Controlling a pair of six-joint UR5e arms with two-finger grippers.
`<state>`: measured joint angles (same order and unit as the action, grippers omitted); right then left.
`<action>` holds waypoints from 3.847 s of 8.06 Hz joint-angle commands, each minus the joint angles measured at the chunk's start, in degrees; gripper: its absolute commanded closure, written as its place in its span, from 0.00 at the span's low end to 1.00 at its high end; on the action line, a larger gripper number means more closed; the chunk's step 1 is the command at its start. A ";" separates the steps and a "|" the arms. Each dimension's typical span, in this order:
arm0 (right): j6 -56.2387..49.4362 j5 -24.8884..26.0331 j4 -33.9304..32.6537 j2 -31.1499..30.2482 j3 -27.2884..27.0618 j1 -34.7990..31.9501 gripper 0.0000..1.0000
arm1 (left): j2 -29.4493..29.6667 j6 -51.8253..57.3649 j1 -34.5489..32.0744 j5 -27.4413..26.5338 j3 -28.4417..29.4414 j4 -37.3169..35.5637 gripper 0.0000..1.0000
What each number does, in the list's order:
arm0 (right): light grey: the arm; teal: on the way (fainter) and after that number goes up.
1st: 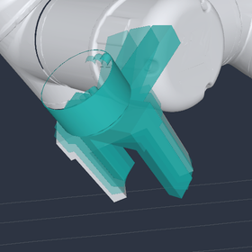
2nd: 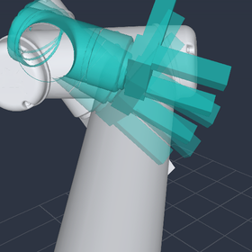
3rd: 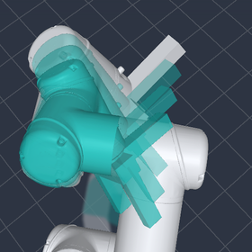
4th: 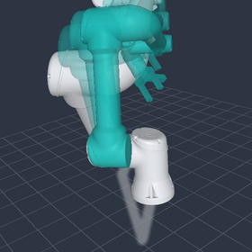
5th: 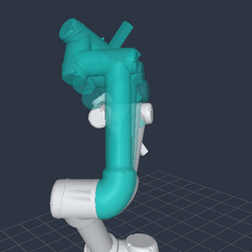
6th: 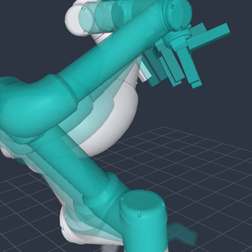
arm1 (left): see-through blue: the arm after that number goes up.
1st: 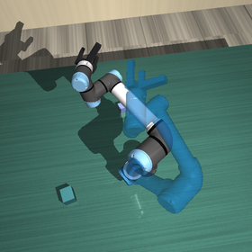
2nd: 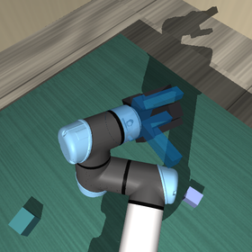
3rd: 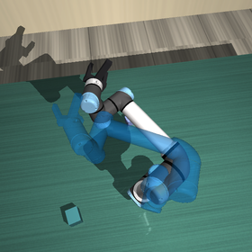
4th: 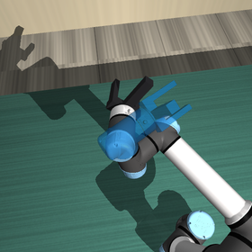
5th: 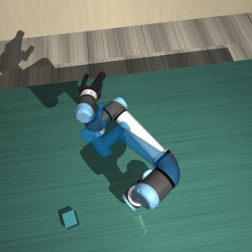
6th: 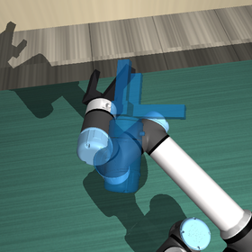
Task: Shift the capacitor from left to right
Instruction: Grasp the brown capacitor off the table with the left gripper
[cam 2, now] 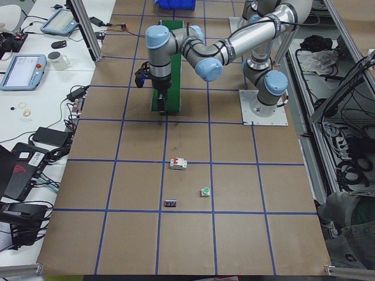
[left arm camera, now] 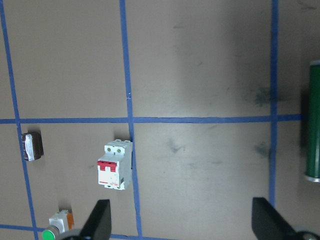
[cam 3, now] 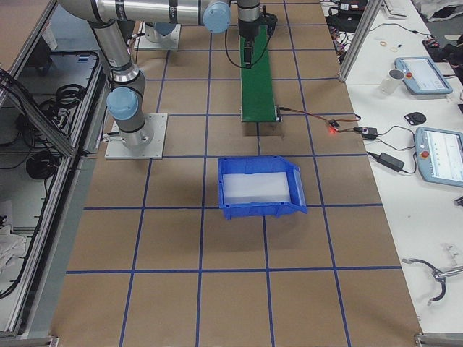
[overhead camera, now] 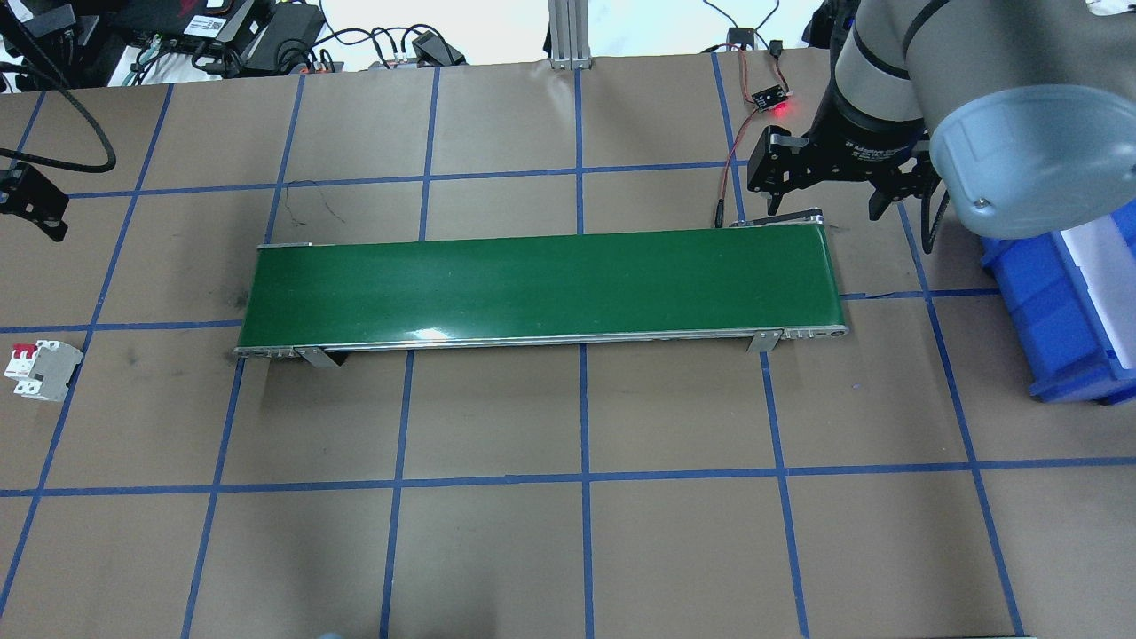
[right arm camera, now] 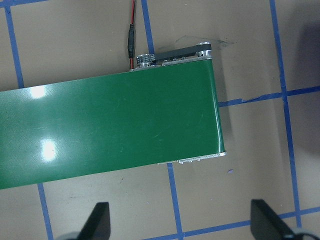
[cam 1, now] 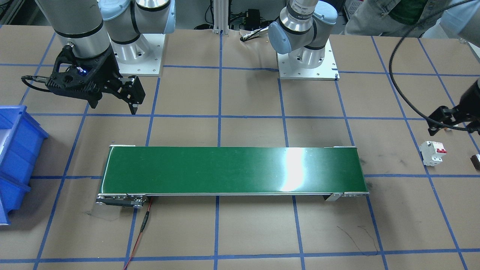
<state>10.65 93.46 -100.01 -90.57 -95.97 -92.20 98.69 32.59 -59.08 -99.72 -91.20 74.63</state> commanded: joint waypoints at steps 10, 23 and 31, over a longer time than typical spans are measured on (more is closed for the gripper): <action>-0.01 -0.04 -0.09 -0.05 -0.44 0.00 0.00 | 14.50 26.89 23.11 2.86 -5.04 -26.89 0.00; 0.51 -0.48 -0.09 -0.05 -0.44 0.00 0.00 | 26.47 26.82 29.46 11.12 -4.43 -42.63 0.01; 0.51 -0.48 -0.09 -0.05 -0.44 0.00 0.00 | 28.31 29.55 29.46 14.02 -1.88 -42.63 0.01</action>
<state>11.16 92.98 -100.08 -90.62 -96.41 -92.20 126.65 61.98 -29.54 -86.88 -94.25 31.99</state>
